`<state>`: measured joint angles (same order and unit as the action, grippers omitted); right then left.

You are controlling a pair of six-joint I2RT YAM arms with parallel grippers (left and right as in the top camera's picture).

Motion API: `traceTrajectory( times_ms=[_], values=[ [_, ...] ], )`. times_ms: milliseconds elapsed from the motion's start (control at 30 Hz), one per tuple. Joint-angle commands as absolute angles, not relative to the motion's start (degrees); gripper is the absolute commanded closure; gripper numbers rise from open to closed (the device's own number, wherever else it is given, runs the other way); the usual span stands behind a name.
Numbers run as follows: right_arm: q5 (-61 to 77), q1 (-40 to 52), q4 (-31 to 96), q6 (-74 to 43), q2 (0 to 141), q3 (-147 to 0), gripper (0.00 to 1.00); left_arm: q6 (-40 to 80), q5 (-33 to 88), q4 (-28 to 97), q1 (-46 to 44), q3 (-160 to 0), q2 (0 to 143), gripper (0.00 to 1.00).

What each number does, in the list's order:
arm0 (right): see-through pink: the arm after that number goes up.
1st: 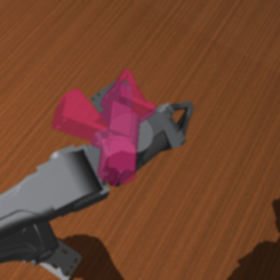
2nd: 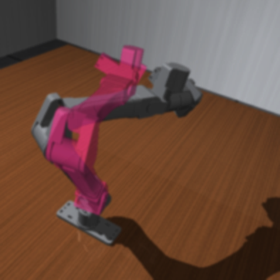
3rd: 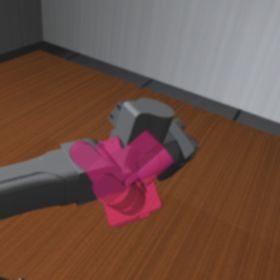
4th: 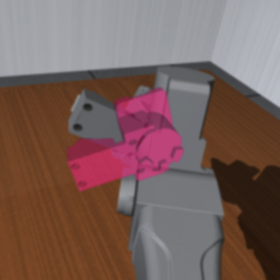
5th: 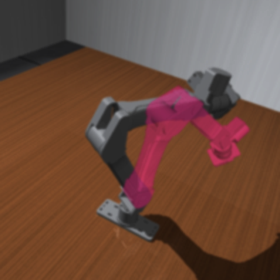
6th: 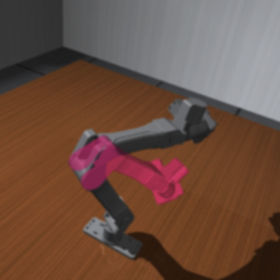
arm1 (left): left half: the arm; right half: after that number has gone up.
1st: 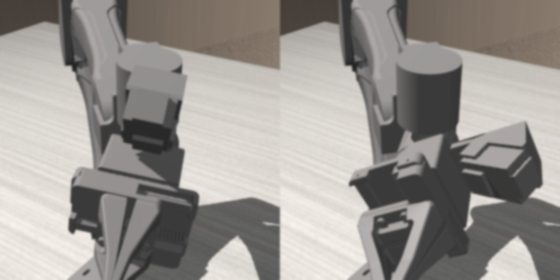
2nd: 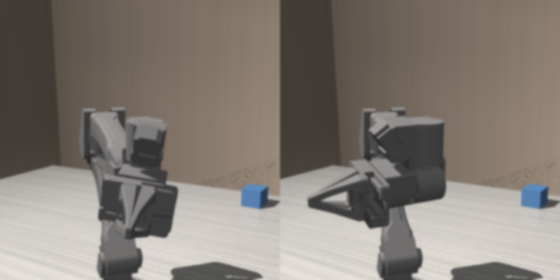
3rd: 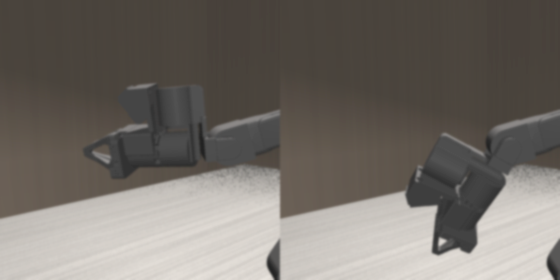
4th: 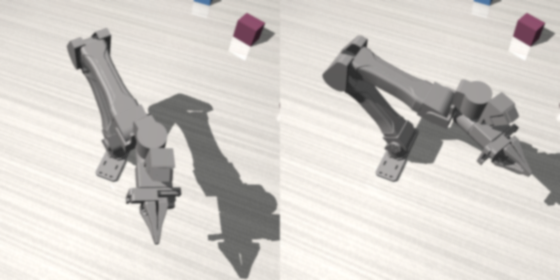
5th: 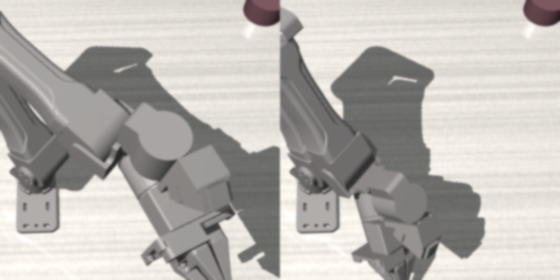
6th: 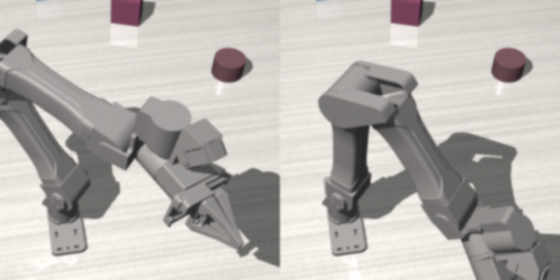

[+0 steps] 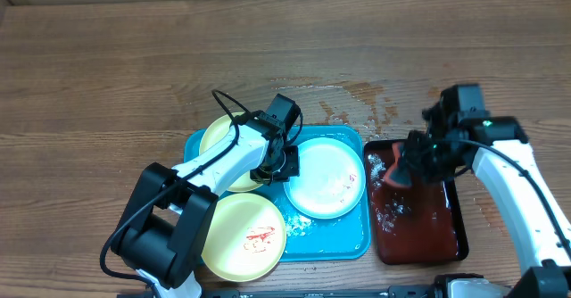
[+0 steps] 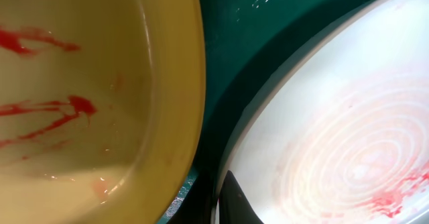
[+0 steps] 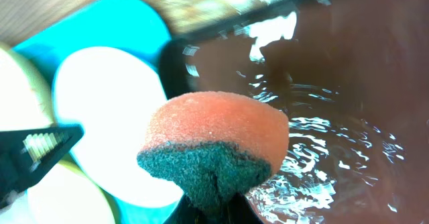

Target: Clean dirty plates on tray and stack at the side

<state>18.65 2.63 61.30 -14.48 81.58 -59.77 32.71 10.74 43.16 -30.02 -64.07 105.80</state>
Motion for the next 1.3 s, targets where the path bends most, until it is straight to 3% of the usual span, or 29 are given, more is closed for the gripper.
traceTrajectory(
  times_ms=[0, 167, 433, 567, 833, 1267],
  values=[
    [23.5, 5.4, 63.3, -0.8, 80.4, -62.5, 0.96, 32.9, 11.7, 42.7, -30.4, -65.0, 107.2, 0.96],
    [21.3, 13.5, 63.8, -1.8, 80.4, -61.3, 0.96, 32.8, 11.7, 42.6, -30.4, -65.0, 107.2, 0.96],
    [16.8, 26.7, 52.9, -21.3, 83.8, -61.1, 0.96, 32.8, 12.2, 41.9, -30.4, -65.0, 107.2, 0.96],
    [14.6, 27.6, 48.3, -31.2, 91.7, -61.1, 0.96, 32.8, 13.2, 41.9, -30.4, -65.0, 107.2, 0.96],
    [14.6, 27.6, 43.9, -31.5, 103.9, -61.1, 0.96, 32.8, 13.2, 42.0, -30.4, -65.0, 107.2, 0.96],
    [-3.5, 27.6, 54.8, -33.0, 105.6, -61.3, 0.96, 32.8, 12.9, 42.7, -30.4, -65.0, 107.2, 0.95]
  ],
)
